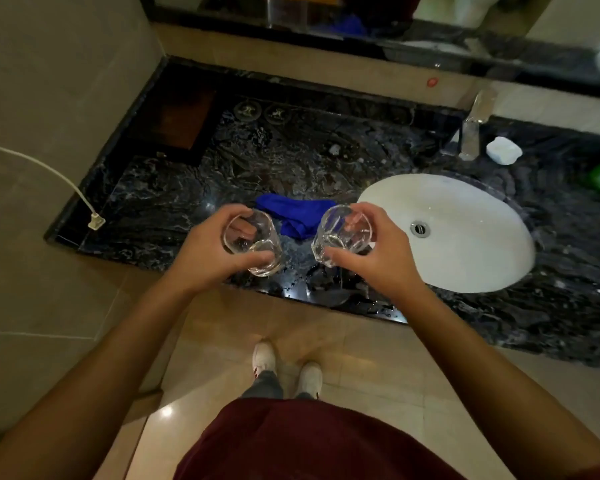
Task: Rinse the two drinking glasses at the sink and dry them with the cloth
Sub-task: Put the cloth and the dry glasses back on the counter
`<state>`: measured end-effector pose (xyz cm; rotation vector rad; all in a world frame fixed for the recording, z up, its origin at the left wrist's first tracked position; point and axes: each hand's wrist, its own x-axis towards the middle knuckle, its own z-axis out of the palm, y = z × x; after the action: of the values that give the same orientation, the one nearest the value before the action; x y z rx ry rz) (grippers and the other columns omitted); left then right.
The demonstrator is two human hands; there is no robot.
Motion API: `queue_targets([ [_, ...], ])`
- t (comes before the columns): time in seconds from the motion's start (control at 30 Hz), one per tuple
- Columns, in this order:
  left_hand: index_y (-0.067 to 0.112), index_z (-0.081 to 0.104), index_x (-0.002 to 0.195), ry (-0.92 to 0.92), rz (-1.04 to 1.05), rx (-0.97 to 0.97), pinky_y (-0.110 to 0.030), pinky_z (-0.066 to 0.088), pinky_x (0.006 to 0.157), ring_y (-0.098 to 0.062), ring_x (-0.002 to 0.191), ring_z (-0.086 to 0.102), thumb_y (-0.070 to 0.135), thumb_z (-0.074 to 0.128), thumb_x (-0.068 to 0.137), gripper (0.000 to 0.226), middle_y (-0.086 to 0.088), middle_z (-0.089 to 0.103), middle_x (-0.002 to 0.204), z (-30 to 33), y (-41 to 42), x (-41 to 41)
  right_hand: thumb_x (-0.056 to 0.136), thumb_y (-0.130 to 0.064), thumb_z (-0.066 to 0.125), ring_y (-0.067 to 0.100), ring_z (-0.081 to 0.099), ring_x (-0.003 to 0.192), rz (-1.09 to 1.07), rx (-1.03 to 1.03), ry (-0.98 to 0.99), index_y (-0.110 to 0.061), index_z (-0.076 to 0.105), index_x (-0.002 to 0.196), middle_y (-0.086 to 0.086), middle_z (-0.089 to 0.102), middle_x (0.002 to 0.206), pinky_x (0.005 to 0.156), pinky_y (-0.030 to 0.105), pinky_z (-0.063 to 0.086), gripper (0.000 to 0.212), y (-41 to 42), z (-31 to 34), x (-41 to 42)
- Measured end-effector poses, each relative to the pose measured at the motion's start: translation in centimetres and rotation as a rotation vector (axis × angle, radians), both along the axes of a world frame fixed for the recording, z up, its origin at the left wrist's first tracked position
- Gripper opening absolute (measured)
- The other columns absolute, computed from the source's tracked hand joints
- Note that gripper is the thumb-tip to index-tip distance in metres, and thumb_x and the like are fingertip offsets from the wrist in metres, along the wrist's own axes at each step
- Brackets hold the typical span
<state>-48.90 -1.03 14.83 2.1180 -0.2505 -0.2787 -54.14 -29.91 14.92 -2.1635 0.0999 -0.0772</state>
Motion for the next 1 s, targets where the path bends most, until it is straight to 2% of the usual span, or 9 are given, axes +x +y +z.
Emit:
queue_targets([
  [0.1,0.03,0.059,0.12,-0.054,-0.009,-0.014,-0.007,0.048,0.082,0.01,0.094,0.066,0.049,0.088,0.063,0.067,0.013,0.069,0.103,3.8,-0.7,0.6,0.069,-0.04,0.09,-0.006,0.062,0.104,-0.003,0.017,-0.079,-0.031,0.053,0.135,-0.015,0.065,0.116,0.086,0.008,0.048,0.076,-0.7,3.3,0.1],
  [0.13,0.029,0.059,0.119,-0.074,-0.012,-0.021,-0.011,0.051,0.084,0.007,0.093,0.067,0.049,0.087,0.064,0.065,0.012,0.07,0.102,5.0,-0.9,0.9,0.069,-0.04,0.09,-0.006,0.062,0.104,-0.006,0.022,-0.1,-0.031,0.053,0.135,-0.014,0.066,0.116,0.086,0.007,0.047,0.077,-0.9,4.3,0.2],
  [0.23,0.026,0.06,0.123,-0.117,-0.031,-0.079,-0.037,0.058,0.094,-0.007,0.098,0.072,0.04,0.091,0.067,0.066,0.005,0.073,0.106,7.6,-1.0,2.1,0.063,-0.046,0.088,-0.003,0.063,0.101,-0.012,0.032,-0.168,-0.03,0.055,0.131,-0.012,0.068,0.114,0.085,0.009,0.046,0.077,-1.2,7.2,0.6],
  [0.4,0.019,0.059,0.128,-0.159,-0.059,-0.188,-0.042,0.058,0.098,-0.011,0.106,0.073,0.036,0.096,0.063,0.077,0.0,0.074,0.116,10.8,-0.7,4.6,0.063,-0.045,0.089,0.0,0.065,0.098,-0.027,0.05,-0.252,-0.026,0.058,0.127,-0.011,0.07,0.109,0.084,0.01,0.047,0.073,-1.0,11.1,1.9],
  [0.53,0.028,0.057,0.128,-0.265,-0.067,-0.187,-0.045,0.056,0.102,-0.009,0.115,0.068,0.052,0.09,0.06,0.08,0.006,0.073,0.119,13.4,0.2,6.8,0.063,-0.047,0.091,0.006,0.069,0.105,-0.056,0.115,-0.31,-0.027,0.057,0.128,-0.009,0.07,0.116,0.093,0.03,0.055,0.076,0.0,13.3,3.1],
  [0.63,0.023,0.058,0.131,-0.299,-0.063,-0.215,-0.047,0.056,0.102,-0.01,0.113,0.07,0.044,0.095,0.063,0.08,0.003,0.074,0.117,15.0,1.1,8.1,0.065,-0.041,0.093,0.009,0.073,0.104,-0.08,0.198,-0.317,-0.023,0.058,0.128,-0.007,0.07,0.123,0.091,0.039,0.061,0.074,0.9,14.4,3.9],
  [0.73,0.019,0.059,0.133,-0.272,-0.098,-0.221,-0.045,0.058,0.096,-0.012,0.106,0.073,0.037,0.091,0.061,0.08,0.0,0.075,0.114,16.1,1.8,9.0,0.07,-0.027,0.093,0.008,0.073,0.103,-0.087,0.226,-0.342,-0.021,0.058,0.128,-0.006,0.072,0.121,0.089,0.032,0.061,0.068,1.6,14.9,4.2],
  [0.87,0.022,0.052,0.139,-0.267,-0.098,-0.21,-0.036,0.058,0.093,-0.009,0.105,0.073,0.041,0.089,0.058,0.091,0.003,0.074,0.113,16.2,1.9,9.5,0.067,-0.033,0.091,0.007,0.071,0.106,-0.089,0.171,-0.379,-0.022,0.056,0.13,-0.009,0.072,0.119,0.09,0.024,0.057,0.072,1.4,15.3,4.6],
  [1.0,0.02,0.056,0.133,-0.303,-0.049,-0.193,-0.037,0.057,0.098,-0.006,0.106,0.072,0.036,0.09,0.062,0.081,0.005,0.074,0.114,15.9,1.8,10.3,0.067,-0.034,0.089,0.0,0.07,0.103,-0.076,0.14,-0.391,-0.023,0.056,0.129,-0.014,0.071,0.117,0.086,0.016,0.055,0.071,0.2,15.7,6.0],
])
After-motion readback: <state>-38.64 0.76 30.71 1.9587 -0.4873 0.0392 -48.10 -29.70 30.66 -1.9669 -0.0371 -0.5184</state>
